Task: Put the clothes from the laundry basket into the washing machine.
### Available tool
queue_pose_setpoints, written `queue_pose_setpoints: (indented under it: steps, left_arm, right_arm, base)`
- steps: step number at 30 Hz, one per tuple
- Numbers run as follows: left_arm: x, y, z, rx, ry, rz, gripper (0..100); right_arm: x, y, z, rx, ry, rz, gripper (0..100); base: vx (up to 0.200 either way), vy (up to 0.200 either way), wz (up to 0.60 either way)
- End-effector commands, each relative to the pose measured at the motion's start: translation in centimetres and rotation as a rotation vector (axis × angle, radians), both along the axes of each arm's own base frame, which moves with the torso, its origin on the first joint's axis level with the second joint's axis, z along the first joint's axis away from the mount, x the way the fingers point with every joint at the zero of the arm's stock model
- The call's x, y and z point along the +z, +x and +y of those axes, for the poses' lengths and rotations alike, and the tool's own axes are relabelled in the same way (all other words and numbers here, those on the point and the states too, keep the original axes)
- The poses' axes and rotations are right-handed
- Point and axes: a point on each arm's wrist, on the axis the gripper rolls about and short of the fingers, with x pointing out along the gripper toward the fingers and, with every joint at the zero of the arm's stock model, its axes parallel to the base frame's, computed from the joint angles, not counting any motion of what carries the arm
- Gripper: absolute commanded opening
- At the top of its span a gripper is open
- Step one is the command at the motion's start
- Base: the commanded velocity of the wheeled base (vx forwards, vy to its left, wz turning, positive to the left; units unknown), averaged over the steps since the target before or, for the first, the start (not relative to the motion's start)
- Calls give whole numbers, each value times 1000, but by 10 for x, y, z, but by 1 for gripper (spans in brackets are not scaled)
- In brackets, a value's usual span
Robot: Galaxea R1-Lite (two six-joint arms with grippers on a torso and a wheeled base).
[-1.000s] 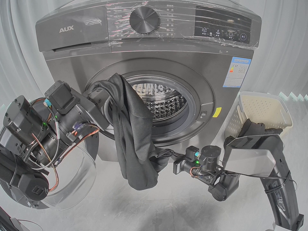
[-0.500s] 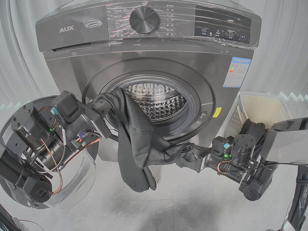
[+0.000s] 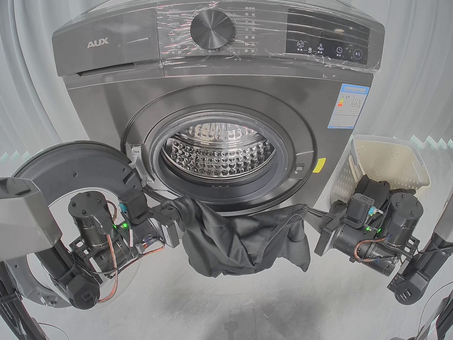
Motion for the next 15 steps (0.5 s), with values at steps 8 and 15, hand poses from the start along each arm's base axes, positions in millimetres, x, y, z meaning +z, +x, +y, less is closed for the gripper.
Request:
queue_pose_setpoints:
  steps: [8, 15]
  left_arm:
    - [-54, 10, 1, 18, 88, 168, 100]
    - [-81, 13, -1, 14, 135, 242, 100]
  right_arm:
    - [8, -3, 2, 9, 18, -27, 0]
    - [18, 5, 7, -34, 50, -68, 0]
  base:
    - [0, 0, 0]
    - [0, 0, 0]
